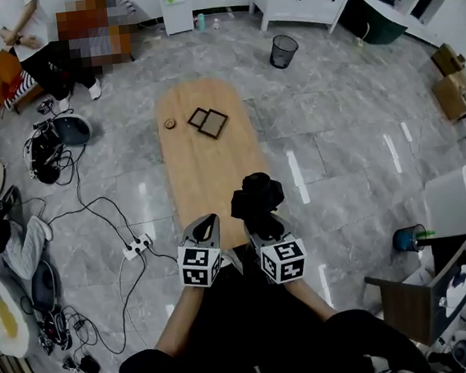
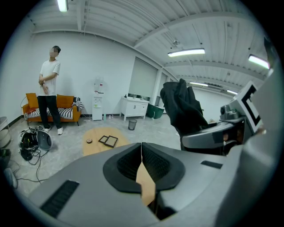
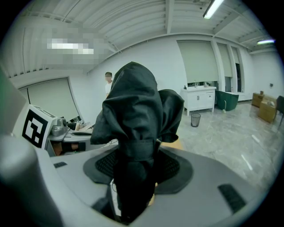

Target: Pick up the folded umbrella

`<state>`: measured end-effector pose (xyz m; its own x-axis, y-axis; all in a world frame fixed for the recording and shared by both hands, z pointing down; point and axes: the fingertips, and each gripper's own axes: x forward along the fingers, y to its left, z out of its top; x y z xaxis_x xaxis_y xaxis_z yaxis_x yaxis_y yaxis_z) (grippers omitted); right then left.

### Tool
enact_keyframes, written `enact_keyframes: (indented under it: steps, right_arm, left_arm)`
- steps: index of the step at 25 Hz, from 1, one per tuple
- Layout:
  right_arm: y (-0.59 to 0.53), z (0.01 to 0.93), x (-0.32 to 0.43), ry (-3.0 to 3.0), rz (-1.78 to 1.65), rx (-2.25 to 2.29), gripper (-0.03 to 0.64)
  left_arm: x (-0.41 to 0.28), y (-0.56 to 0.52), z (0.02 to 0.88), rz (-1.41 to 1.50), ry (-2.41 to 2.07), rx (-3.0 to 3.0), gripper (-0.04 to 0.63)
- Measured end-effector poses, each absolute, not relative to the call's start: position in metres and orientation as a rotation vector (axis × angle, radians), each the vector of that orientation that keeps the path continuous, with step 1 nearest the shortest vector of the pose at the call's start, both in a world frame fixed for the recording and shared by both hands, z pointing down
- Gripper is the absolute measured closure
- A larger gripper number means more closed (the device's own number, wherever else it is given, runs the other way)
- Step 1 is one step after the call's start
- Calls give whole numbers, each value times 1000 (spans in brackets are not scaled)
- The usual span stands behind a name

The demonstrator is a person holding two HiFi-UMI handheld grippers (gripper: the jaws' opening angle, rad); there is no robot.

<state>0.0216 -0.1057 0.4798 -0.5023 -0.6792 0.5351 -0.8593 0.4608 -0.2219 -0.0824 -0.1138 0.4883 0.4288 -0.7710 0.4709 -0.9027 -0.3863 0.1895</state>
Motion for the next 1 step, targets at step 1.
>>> enact_keyframes:
  steps: [1]
  right_arm:
    - [-107,480,20,-2343,668,1295,394]
  left_arm:
    - [-83,-115,489,431,-1419,2271,580]
